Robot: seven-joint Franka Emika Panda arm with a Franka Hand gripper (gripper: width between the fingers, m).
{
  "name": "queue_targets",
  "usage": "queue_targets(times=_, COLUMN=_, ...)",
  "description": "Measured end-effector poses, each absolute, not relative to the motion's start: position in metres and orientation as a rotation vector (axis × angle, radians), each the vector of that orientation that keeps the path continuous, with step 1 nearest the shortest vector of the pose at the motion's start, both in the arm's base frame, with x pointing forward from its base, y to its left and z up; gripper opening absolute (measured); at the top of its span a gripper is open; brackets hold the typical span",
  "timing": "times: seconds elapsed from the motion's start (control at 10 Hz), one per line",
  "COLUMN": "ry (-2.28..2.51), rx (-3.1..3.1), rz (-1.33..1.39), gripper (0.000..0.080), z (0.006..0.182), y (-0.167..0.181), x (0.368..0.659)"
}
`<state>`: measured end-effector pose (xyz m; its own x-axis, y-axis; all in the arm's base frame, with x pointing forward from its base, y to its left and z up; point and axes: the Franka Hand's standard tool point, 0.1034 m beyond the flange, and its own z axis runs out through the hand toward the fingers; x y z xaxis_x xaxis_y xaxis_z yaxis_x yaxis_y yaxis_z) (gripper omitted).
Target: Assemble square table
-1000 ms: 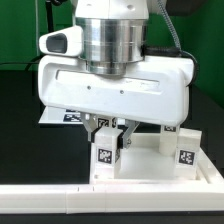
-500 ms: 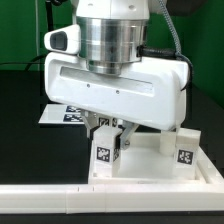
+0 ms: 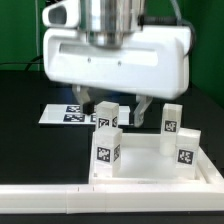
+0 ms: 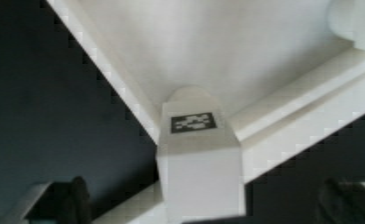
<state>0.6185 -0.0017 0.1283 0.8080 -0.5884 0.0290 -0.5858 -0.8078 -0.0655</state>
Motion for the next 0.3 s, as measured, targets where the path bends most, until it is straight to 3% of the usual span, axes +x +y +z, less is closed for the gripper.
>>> queue_targets(times=0.3, ry=0.956, rx=-2.940, rz=-0.076, gripper=0.0649, z=0.1240, y=-0.0024, x=0.6184)
